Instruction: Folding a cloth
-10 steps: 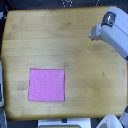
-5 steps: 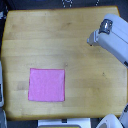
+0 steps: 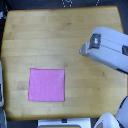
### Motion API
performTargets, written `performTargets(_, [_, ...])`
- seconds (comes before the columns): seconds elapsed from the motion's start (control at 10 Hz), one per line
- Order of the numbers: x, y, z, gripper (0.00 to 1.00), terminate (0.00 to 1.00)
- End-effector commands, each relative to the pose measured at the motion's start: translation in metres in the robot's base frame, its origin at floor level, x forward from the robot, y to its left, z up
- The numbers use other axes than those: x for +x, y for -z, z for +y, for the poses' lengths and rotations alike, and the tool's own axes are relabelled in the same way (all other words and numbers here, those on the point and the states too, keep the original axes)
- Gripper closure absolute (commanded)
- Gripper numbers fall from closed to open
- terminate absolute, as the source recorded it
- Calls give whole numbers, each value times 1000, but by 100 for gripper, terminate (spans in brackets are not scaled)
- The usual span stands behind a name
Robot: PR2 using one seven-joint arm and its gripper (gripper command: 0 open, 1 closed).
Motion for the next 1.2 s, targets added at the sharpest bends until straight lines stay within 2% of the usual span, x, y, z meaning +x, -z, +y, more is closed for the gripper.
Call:
performTargets(0.0, [-53, 20, 70, 0, 0])
performTargets(0.1, [-64, 23, 90, 0, 0])
performTargets(0.4, [-74, 27, 125, 0, 0])
performTargets(0.5, [-85, 26, 147, 0, 0])
performTargets(1.1, [-119, 41, 203, 0, 0])
